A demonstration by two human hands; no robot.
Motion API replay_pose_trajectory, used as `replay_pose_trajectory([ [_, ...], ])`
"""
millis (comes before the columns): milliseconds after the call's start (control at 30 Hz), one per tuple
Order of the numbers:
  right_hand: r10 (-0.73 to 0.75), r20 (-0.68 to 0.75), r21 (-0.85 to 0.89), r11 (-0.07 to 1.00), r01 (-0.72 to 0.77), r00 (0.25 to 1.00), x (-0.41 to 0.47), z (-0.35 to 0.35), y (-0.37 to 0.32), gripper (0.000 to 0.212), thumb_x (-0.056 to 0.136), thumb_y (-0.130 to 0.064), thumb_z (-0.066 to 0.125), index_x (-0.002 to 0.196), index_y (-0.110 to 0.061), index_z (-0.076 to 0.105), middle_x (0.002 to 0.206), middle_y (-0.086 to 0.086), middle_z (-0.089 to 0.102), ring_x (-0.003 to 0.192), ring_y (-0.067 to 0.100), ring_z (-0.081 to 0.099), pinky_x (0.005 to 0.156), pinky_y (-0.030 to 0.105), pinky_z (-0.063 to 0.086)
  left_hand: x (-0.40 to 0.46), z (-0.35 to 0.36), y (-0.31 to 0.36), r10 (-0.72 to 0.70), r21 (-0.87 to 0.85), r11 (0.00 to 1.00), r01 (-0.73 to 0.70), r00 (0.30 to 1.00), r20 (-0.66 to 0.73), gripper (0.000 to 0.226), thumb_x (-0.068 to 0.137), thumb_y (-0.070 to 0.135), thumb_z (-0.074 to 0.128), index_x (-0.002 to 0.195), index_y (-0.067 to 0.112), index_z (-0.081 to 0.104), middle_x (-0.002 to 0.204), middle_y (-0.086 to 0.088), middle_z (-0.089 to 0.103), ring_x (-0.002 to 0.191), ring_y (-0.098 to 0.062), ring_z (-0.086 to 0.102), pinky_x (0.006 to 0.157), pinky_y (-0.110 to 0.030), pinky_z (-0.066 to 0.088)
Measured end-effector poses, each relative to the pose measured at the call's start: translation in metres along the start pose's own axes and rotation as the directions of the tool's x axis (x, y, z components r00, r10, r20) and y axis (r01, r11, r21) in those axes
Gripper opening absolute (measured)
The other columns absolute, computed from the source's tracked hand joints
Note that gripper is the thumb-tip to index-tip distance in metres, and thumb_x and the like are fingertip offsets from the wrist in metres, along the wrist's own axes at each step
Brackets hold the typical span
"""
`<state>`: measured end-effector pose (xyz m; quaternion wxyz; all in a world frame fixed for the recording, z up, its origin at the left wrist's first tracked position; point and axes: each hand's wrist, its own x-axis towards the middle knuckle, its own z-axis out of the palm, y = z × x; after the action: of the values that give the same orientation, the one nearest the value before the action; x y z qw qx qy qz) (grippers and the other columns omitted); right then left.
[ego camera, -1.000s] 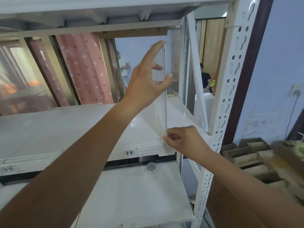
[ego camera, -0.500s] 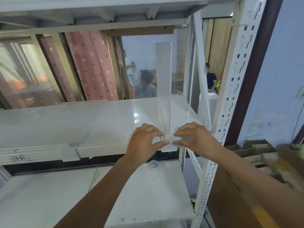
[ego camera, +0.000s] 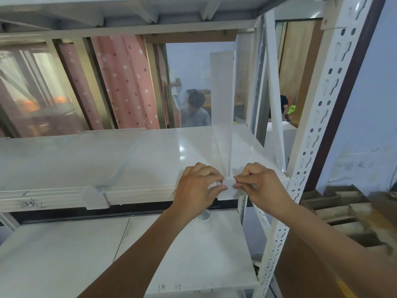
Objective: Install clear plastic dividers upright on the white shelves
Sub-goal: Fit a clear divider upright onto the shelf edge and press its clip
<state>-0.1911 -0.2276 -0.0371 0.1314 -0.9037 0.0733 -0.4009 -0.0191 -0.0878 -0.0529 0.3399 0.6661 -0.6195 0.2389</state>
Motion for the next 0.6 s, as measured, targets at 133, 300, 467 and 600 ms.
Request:
replay_pose_trajectory([
  [133,0.006,-0.027,-0.024,1.0,-0.007,1.0,-0.002,0.005,-0.004,0.019,0.074,0.003,0.086,0.084,-0.012,0.081,0.071,0.0,0.061,0.066,0.021,0.057,0.059,0.033,0.05,0.0,-0.003,-0.004,0.035,0.011,0.999,-0.035,0.999,0.017,0.021,0.09,0.046,0.072,0.094,0.027,0.08,0.099,0.017,0.071,0.096,-0.012,0.058,0.087,-0.031,0.039],
  [300,-0.002,-0.014,-0.04,0.999,0.002,1.0,0.002,0.01,-0.007,0.015,0.075,0.002,0.086,0.082,-0.01,0.081,0.07,-0.001,0.061,0.067,0.014,0.053,0.063,0.015,0.042,0.001,-0.01,-0.011,0.044,0.01,0.999,-0.045,0.998,0.046,0.02,0.09,0.047,0.072,0.092,0.028,0.079,0.098,0.018,0.071,0.096,-0.01,0.057,0.086,-0.029,0.037],
  [467,0.004,-0.033,-0.027,1.0,-0.004,0.999,0.004,0.017,-0.012,0.015,0.075,0.003,0.085,0.081,-0.009,0.081,0.07,-0.002,0.06,0.068,0.011,0.049,0.069,0.004,0.035,-0.002,-0.017,-0.018,0.05,0.013,0.999,-0.051,0.997,0.056,0.019,0.09,0.047,0.074,0.092,0.028,0.078,0.099,0.019,0.071,0.096,-0.01,0.059,0.087,-0.031,0.038],
  [600,-0.009,-0.029,-0.027,1.0,0.008,1.0,0.006,0.023,-0.015,0.015,0.075,0.002,0.085,0.082,-0.01,0.081,0.07,-0.003,0.059,0.069,0.009,0.046,0.067,0.006,0.034,-0.004,-0.022,-0.025,0.045,0.013,0.999,-0.046,0.996,0.079,0.02,0.091,0.05,0.072,0.092,0.03,0.077,0.1,0.02,0.071,0.098,-0.008,0.058,0.089,-0.032,0.038],
])
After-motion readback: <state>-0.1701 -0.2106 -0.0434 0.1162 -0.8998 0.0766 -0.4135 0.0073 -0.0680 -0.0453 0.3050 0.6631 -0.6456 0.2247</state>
